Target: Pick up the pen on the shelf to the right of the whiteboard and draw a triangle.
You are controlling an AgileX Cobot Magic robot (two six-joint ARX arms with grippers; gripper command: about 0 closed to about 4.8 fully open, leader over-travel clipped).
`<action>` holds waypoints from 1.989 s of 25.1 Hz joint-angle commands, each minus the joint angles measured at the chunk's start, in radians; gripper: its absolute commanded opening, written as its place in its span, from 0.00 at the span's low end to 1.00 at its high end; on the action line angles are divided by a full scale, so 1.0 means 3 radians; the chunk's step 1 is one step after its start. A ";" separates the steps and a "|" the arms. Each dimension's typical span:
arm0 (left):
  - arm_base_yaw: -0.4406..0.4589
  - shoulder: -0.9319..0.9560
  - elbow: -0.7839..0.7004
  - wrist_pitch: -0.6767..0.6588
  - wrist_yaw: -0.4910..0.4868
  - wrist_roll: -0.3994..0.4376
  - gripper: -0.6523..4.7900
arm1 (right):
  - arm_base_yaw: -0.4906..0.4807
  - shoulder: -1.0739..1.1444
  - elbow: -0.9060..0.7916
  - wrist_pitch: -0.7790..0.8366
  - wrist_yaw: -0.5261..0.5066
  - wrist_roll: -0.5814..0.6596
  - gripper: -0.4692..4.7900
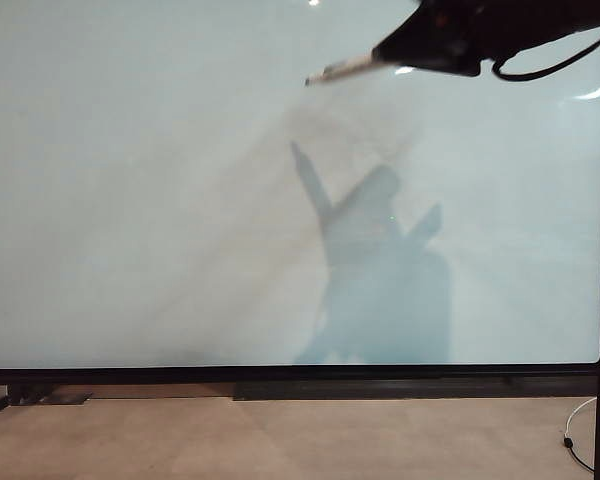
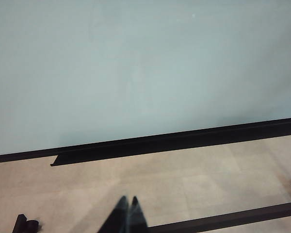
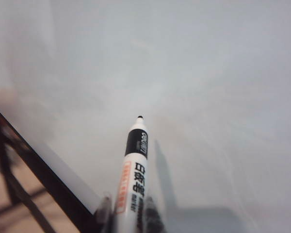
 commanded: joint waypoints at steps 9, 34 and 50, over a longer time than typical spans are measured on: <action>-0.0001 0.0000 0.0009 -0.0019 0.0013 0.0003 0.11 | 0.0703 -0.0003 0.0072 -0.0273 0.1530 -0.1387 0.08; -0.0001 0.0000 0.0009 -0.0019 0.0011 0.0003 0.11 | 0.1795 0.1348 0.0120 0.2839 0.4084 -0.3265 0.08; -0.0001 0.0000 0.0009 -0.0019 0.0013 0.0003 0.11 | 0.1678 0.1532 0.0446 0.2836 0.3975 -0.3254 0.08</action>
